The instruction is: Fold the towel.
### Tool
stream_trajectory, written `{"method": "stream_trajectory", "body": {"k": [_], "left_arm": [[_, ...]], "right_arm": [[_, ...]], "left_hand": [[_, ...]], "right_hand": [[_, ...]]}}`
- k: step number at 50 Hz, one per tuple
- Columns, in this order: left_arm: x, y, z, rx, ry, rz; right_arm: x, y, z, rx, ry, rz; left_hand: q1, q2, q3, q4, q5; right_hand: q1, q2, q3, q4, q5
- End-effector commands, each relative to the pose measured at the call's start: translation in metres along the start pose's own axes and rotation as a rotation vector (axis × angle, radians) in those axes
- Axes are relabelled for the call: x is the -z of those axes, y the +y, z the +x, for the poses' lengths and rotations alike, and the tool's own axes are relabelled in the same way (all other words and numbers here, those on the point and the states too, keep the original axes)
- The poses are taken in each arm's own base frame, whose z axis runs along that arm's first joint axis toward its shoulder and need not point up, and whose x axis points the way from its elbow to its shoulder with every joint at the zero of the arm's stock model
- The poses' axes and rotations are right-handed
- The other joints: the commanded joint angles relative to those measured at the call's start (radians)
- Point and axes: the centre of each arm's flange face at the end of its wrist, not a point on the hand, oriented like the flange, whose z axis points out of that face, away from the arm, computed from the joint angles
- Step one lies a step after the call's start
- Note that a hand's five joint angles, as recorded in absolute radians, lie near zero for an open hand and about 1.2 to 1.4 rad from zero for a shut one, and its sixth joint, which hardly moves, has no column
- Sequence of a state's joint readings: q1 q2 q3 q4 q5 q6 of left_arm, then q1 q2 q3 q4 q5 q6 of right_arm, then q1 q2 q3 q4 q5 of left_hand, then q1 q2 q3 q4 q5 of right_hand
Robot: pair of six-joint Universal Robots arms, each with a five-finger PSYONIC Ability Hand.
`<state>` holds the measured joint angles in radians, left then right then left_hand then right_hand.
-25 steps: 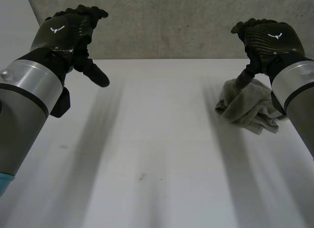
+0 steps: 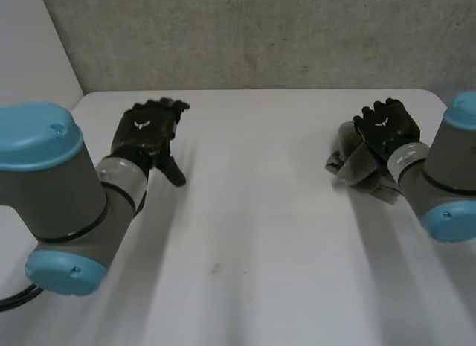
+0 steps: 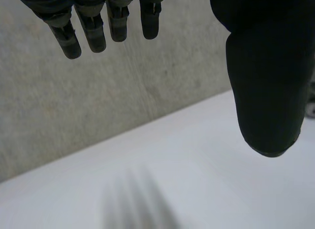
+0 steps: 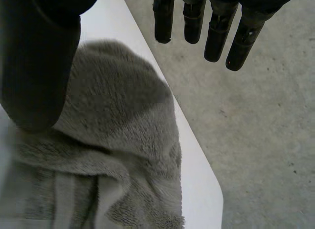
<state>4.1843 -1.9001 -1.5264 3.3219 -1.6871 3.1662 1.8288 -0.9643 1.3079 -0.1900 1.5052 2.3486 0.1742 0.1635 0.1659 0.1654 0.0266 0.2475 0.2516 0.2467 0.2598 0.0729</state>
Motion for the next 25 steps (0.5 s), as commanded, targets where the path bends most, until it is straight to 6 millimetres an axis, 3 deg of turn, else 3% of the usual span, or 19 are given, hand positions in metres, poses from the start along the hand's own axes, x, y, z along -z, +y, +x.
{"method": "stream_trajectory", "body": {"k": [1, 2, 4, 10, 12, 13, 15, 16, 17, 18, 20, 21, 23, 25], "left_arm": [[0.012, 0.021, -0.003, -0.003, -0.004, -0.041], [0.013, 0.024, -0.004, -0.002, -0.007, -0.037], [0.013, 0.025, -0.004, 0.000, -0.009, -0.025], [0.013, 0.025, -0.005, 0.003, -0.013, 0.006], [0.013, 0.025, -0.006, 0.004, -0.016, 0.006], [0.013, 0.025, -0.006, 0.004, -0.016, 0.006], [0.012, 0.023, -0.010, 0.006, -0.027, 0.011], [0.012, 0.023, -0.010, 0.006, -0.027, 0.012], [0.012, 0.022, -0.013, 0.008, -0.035, 0.014], [0.011, 0.022, -0.015, 0.009, -0.041, 0.014], [0.012, 0.022, -0.018, 0.009, -0.050, 0.011], [0.011, 0.022, -0.020, 0.010, -0.057, 0.012], [0.012, 0.021, -0.022, 0.011, -0.061, 0.015], [0.012, 0.019, -0.023, 0.012, -0.065, 0.019]], "right_arm": [[-0.040, 0.036, -0.011, 0.099, 0.076, 0.019], [-0.040, 0.036, -0.011, 0.099, 0.076, 0.019], [-0.044, 0.036, -0.014, 0.101, 0.075, 0.032], [-0.034, 0.019, -0.005, 0.048, 0.086, 0.059], [-0.013, -0.002, -0.001, -0.054, 0.070, 0.086], [-0.013, -0.003, -0.001, -0.055, 0.069, 0.086], [0.016, -0.042, -0.011, -0.193, -0.004, 0.161], [0.016, -0.042, -0.011, -0.194, -0.004, 0.162], [0.031, -0.064, -0.014, -0.261, -0.049, 0.211], [0.031, -0.064, -0.014, -0.262, -0.049, 0.212], [0.055, -0.097, -0.013, -0.390, -0.138, 0.296], [0.055, -0.097, -0.013, -0.391, -0.138, 0.296], [0.074, -0.122, -0.007, -0.511, -0.219, 0.371], [0.081, -0.131, -0.002, -0.564, -0.249, 0.401]], "left_hand": [[0.000, 0.011, 0.009, 0.009, -0.027], [0.000, 0.011, 0.009, 0.009, -0.027], [0.000, 0.011, 0.009, 0.009, -0.027], [0.000, 0.011, 0.009, 0.009, -0.027], [0.000, 0.011, 0.009, 0.009, -0.027], [0.000, 0.011, 0.009, 0.009, -0.027], [0.000, 0.011, 0.009, 0.009, -0.027], [0.000, 0.011, 0.009, 0.009, -0.027], [0.000, 0.011, 0.009, 0.009, -0.027], [0.000, 0.011, 0.009, 0.009, -0.027], [0.000, 0.011, 0.009, 0.009, -0.027], [0.000, 0.011, 0.009, 0.009, -0.027], [0.000, 0.011, 0.009, 0.009, -0.027], [0.000, 0.011, 0.009, 0.009, -0.027]], "right_hand": [[0.478, 0.474, 0.479, 0.466, 0.479], [0.480, 0.476, 0.481, 0.468, 0.481], [1.082, 1.078, 1.083, 1.070, 1.082], [1.149, 1.145, 1.150, 1.136, 1.149], [1.149, 1.145, 1.150, 1.136, 1.149], [1.149, 1.145, 1.150, 1.136, 1.149], [1.149, 1.145, 1.150, 1.136, 1.149], [1.149, 1.145, 1.150, 1.136, 1.149], [1.149, 1.145, 1.150, 1.136, 1.149], [1.149, 1.145, 1.150, 1.136, 1.149], [1.149, 1.145, 1.150, 1.136, 1.149], [1.149, 1.145, 1.150, 1.136, 1.149], [1.149, 1.145, 1.150, 1.136, 1.149], [1.149, 1.145, 1.150, 1.136, 1.149]]}}
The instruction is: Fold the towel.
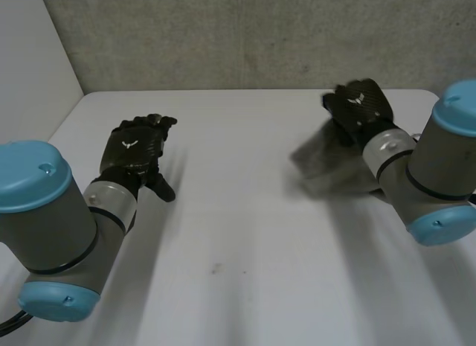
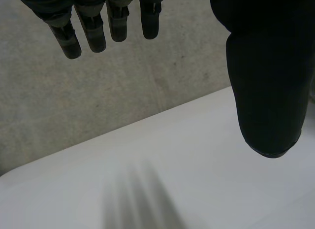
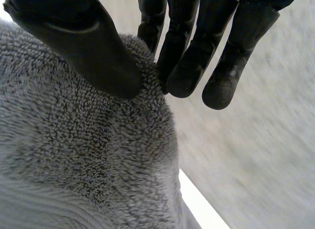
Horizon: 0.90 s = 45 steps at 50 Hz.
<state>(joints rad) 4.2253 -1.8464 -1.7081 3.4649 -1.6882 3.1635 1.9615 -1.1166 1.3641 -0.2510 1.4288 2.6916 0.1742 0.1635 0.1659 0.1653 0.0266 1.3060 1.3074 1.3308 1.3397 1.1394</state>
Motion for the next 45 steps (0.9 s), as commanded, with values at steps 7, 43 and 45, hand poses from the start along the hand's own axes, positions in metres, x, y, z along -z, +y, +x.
{"method": "stream_trajectory", "body": {"k": [7, 43, 45], "left_arm": [[0.001, -0.010, -0.015, 0.007, -0.043, 0.024], [0.011, 0.013, 0.020, -0.006, 0.095, -0.040], [0.014, 0.013, 0.025, 0.000, 0.118, -0.040]], "right_arm": [[0.036, -0.085, -0.007, -0.386, -0.192, 0.166], [0.056, 0.026, 0.048, -0.255, -0.078, -0.358], [0.059, 0.020, 0.049, -0.297, -0.063, -0.339]], "left_hand": [[0.000, 0.011, 0.009, 0.009, -0.027], [0.000, 0.011, 0.009, 0.009, -0.027], [0.004, 0.015, 0.012, 0.013, -0.023]], "right_hand": [[0.090, 0.089, 0.065, 0.057, 0.082], [-1.131, -1.133, -1.156, -1.165, -1.139], [-1.131, -1.133, -1.156, -1.165, -1.139]]}}
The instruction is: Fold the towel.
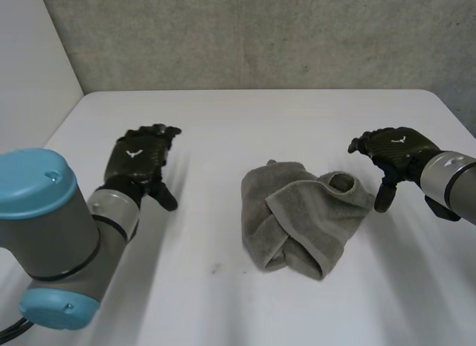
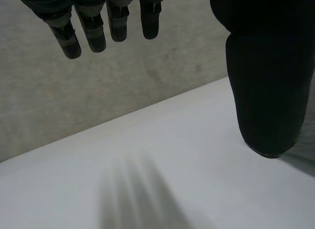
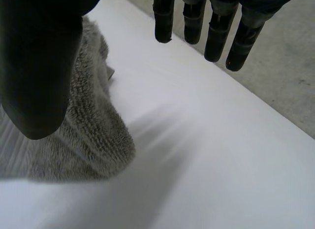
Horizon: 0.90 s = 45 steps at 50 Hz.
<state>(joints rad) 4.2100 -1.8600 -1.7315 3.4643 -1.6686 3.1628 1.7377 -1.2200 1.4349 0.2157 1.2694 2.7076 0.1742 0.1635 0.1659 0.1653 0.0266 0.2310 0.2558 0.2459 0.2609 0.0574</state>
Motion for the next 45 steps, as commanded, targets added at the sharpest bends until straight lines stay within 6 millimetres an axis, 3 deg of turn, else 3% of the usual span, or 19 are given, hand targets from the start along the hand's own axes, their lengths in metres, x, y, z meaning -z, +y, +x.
{"method": "stream_trajectory", "body": {"k": [1, 8, 13, 15, 18, 28, 37, 42, 45], "left_arm": [[0.011, 0.001, 0.024, 0.014, 0.104, -0.003], [0.016, 0.006, 0.047, 0.084, 0.169, -0.018], [0.016, 0.015, 0.066, 0.104, 0.218, -0.042], [0.014, 0.022, 0.078, 0.117, 0.244, -0.060], [0.014, 0.030, 0.089, 0.149, 0.264, -0.090], [0.011, 0.044, 0.108, 0.214, 0.217, -0.189], [0.001, 0.055, 0.111, 0.223, 0.120, -0.216], [-0.001, 0.063, 0.116, 0.217, 0.114, -0.221], [-0.002, 0.069, 0.122, 0.212, 0.124, -0.225]], "right_arm": [[0.020, -0.015, -0.004, -0.184, 0.019, 0.085], [0.034, -0.021, -0.012, -0.242, 0.020, 0.137], [0.041, -0.027, -0.031, -0.204, 0.008, 0.185], [0.042, -0.029, -0.047, -0.152, -0.011, 0.220], [0.041, -0.029, -0.054, -0.116, -0.020, 0.231], [0.028, -0.001, -0.093, 0.212, -0.077, 0.158], [0.009, 0.016, -0.092, 0.229, -0.006, 0.090], [-0.003, 0.018, -0.090, 0.227, 0.039, 0.145], [-0.005, 0.017, -0.089, 0.226, 0.050, 0.155]], "left_hand": [[0.016, 0.026, 0.024, 0.025, -0.011], [0.033, 0.044, 0.042, 0.042, 0.006], [0.069, 0.079, 0.077, 0.078, 0.042], [0.130, 0.141, 0.138, 0.139, 0.103], [0.195, 0.205, 0.203, 0.204, 0.168], [0.218, 0.229, 0.227, 0.227, 0.191], [0.215, 0.226, 0.224, 0.224, 0.189], [0.221, 0.232, 0.230, 0.230, 0.194], [0.239, 0.249, 0.247, 0.248, 0.212]], "right_hand": [[-0.056, -0.081, -0.071, -0.086, -0.057], [-0.032, -0.056, -0.046, -0.061, -0.032], [0.015, -0.009, 0.001, -0.014, 0.015], [0.050, 0.026, 0.036, 0.021, 0.050], [0.065, 0.041, 0.050, 0.035, 0.064], [0.065, 0.041, 0.050, 0.035, 0.064], [0.095, 0.070, 0.080, 0.065, 0.094], [0.329, 0.304, 0.314, 0.299, 0.328], [0.356, 0.331, 0.341, 0.326, 0.355]]}}
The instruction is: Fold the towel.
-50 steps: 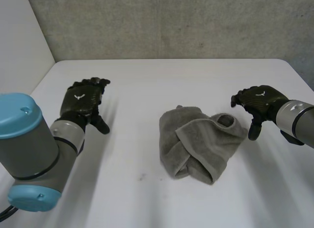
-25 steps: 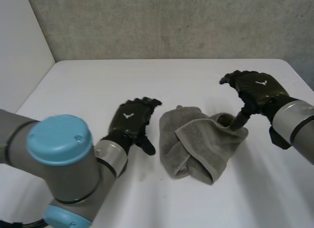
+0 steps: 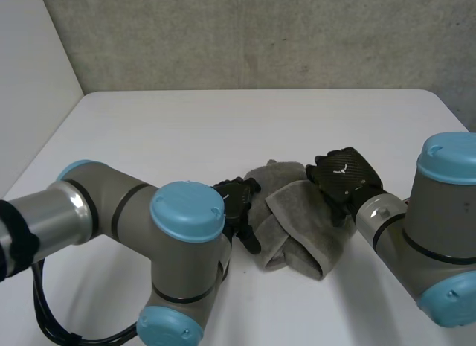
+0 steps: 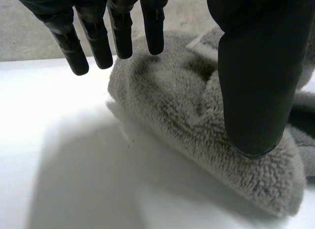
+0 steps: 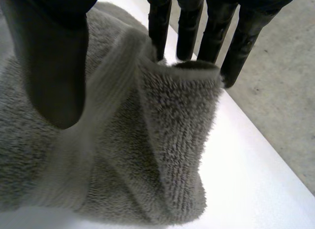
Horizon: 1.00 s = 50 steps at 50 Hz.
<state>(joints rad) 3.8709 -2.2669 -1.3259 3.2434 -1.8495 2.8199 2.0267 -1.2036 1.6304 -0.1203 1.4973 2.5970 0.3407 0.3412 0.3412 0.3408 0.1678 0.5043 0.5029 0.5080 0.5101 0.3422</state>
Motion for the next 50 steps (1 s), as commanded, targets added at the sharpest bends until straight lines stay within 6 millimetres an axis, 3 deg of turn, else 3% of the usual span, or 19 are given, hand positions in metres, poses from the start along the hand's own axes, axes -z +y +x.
{"method": "stream_trajectory", "body": {"k": [1, 8, 17, 22, 24, 26, 30, 33, 35, 36, 38, 39, 40, 41, 43, 44, 45, 46, 50], "left_arm": [[-0.006, 0.011, 0.006, -0.010, 0.003, -0.006], [-0.016, 0.022, 0.012, -0.017, 0.001, -0.006], [-0.025, 0.020, 0.016, -0.010, 0.004, 0.018], [-0.028, 0.020, 0.017, -0.010, 0.001, 0.025], [-0.029, 0.020, 0.016, -0.015, -0.013, 0.031], [-0.030, 0.018, 0.016, -0.015, -0.023, 0.041], [-0.030, 0.008, 0.015, -0.010, -0.041, 0.069], [-0.026, -0.016, 0.016, 0.010, -0.047, 0.121], [-0.012, -0.062, 0.017, 0.048, -0.036, 0.217], [-0.012, -0.062, 0.017, 0.048, -0.036, 0.217], [0.005, -0.112, 0.011, 0.080, -0.032, 0.326], [0.005, -0.112, 0.011, 0.080, -0.032, 0.326], [0.016, -0.138, 0.008, 0.090, -0.032, 0.387], [0.017, -0.139, 0.008, 0.090, -0.032, 0.387], [0.042, -0.185, 0.002, 0.078, -0.038, 0.501], [0.042, -0.185, 0.002, 0.078, -0.038, 0.502], [0.054, -0.205, 0.000, 0.058, -0.037, 0.556], [0.064, -0.221, -0.002, 0.029, -0.035, 0.599], [0.077, -0.240, -0.004, -0.045, -0.025, 0.646]], "right_arm": [[-0.009, 0.002, 0.003, -0.007, 0.053, 0.043], [-0.009, 0.003, 0.003, -0.012, 0.056, 0.040], [-0.010, 0.005, 0.006, -0.018, 0.069, 0.036], [-0.011, 0.005, 0.010, -0.018, 0.093, 0.028], [-0.011, 0.005, 0.010, -0.018, 0.097, 0.028], [-0.011, 0.004, 0.011, -0.018, 0.097, 0.029], [-0.010, 0.001, 0.013, -0.017, 0.101, 0.039], [-0.009, -0.004, 0.016, -0.018, 0.104, 0.061], [-0.007, -0.011, 0.020, -0.018, 0.113, 0.086], [-0.005, -0.020, 0.027, -0.015, 0.118, 0.125], [-0.001, -0.032, 0.038, -0.011, 0.131, 0.177], [0.006, -0.046, 0.052, -0.008, 0.152, 0.231], [0.017, -0.063, 0.066, -0.009, 0.176, 0.296], [0.017, -0.063, 0.066, -0.009, 0.176, 0.297], [0.028, -0.079, 0.077, -0.025, 0.186, 0.363], [0.038, -0.094, 0.083, -0.052, 0.185, 0.427], [0.047, -0.106, 0.091, -0.089, 0.188, 0.479], [0.047, -0.106, 0.091, -0.089, 0.188, 0.479], [0.062, -0.123, 0.111, -0.177, 0.175, 0.550]], "left_hand": [[0.072, 0.072, 0.072, 0.072, 0.071], [0.105, 0.104, 0.104, 0.105, 0.103], [0.216, 0.216, 0.216, 0.216, 0.215], [0.489, 0.489, 0.489, 0.489, 0.488], [0.889, 0.889, 0.889, 0.889, 0.888], [1.054, 1.053, 1.053, 1.054, 1.052], [1.056, 1.055, 1.055, 1.056, 1.054], [1.056, 1.055, 1.055, 1.056, 1.054], [1.056, 1.055, 1.055, 1.056, 1.054], [1.056, 1.055, 1.055, 1.056, 1.054], [1.056, 1.055, 1.055, 1.056, 1.054], [1.056, 1.055, 1.055, 1.056, 1.054], [1.056, 1.055, 1.055, 1.056, 1.054], [1.056, 1.055, 1.055, 1.056, 1.054], [1.056, 1.055, 1.055, 1.056, 1.054], [1.056, 1.055, 1.055, 1.056, 1.054], [1.056, 1.055, 1.055, 1.056, 1.054], [1.056, 1.055, 1.055, 1.056, 1.054], [1.056, 1.055, 1.055, 1.056, 1.054]], "right_hand": [[0.112, 0.113, 0.108, 0.106, 0.099], [0.224, 0.225, 0.220, 0.218, 0.211], [0.663, 0.664, 0.659, 0.657, 0.651], [0.892, 0.893, 0.888, 0.886, 0.880], [0.892, 0.893, 0.888, 0.886, 0.880], [0.892, 0.893, 0.888, 0.886, 0.880], [0.892, 0.893, 0.888, 0.886, 0.880], [0.892, 0.893, 0.888, 0.886, 0.880], [0.892, 0.893, 0.888, 0.886, 0.880], [0.892, 0.893, 0.888, 0.886, 0.880], [0.892, 0.893, 0.888, 0.886, 0.880], [0.892, 0.893, 0.888, 0.886, 0.880], [0.892, 0.893, 0.888, 0.886, 0.880], [0.892, 0.893, 0.888, 0.886, 0.880], [0.892, 0.893, 0.888, 0.886, 0.880], [0.892, 0.893, 0.888, 0.886, 0.880], [0.892, 0.893, 0.888, 0.886, 0.880], [0.892, 0.893, 0.888, 0.886, 0.880], [0.892, 0.893, 0.888, 0.886, 0.880]]}}
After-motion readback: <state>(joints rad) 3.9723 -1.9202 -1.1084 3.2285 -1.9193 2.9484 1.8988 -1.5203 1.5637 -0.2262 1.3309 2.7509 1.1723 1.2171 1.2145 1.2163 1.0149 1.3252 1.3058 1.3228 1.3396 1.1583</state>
